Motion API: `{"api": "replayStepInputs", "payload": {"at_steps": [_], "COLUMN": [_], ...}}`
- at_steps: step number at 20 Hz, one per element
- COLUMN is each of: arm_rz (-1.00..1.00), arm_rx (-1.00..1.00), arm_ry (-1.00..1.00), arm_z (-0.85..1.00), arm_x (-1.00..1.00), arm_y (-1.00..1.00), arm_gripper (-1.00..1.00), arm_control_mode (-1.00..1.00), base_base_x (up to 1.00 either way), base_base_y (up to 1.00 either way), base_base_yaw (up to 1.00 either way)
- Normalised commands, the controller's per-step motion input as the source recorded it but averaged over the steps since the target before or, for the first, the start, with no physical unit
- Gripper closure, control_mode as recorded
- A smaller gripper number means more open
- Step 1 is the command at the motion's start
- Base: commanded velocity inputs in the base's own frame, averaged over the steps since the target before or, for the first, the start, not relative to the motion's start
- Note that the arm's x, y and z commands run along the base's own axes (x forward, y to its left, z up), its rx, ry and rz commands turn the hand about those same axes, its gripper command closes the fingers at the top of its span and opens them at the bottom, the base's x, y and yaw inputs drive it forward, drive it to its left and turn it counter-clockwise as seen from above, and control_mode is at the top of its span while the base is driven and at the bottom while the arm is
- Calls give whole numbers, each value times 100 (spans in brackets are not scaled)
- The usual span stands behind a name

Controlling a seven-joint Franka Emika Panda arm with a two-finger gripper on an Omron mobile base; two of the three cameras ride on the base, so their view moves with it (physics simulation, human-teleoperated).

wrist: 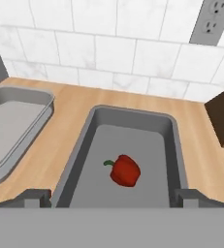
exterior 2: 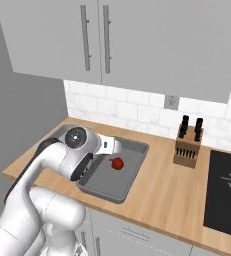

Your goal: Place one bell pepper and one steak in each tupperware on the nearby counter, to pack two identical lunches.

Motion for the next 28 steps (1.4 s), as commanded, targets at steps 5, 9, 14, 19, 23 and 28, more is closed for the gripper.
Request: {"api": "replayStepInputs", "payload": {"at_steps": [5, 9, 14, 19, 23, 28], "arm_rz": [1, 0, 0, 0, 0, 0], "arm_rx": [-9, -10, -2, 0, 0, 0], "arm_ry": [0, -1, -1, 0, 0, 0], "arm_z": [25, 9, 0, 0, 0, 0], "arm_x": [-66, -75, -19, 0, 0, 0], "arm_y": [47, 53, 12, 0, 0, 0], "arm_gripper": [-100, -100, -100, -100, -100, -100], "arm_control_mode": [-100, -100, 100, 100, 100, 100], "base_base_x": [0, 0, -80, -100, -89, -4], "base_base_y": [0, 0, 43, 42, 71, 100], "base_base_yaw": [0, 0, 6, 13, 16, 12]}}
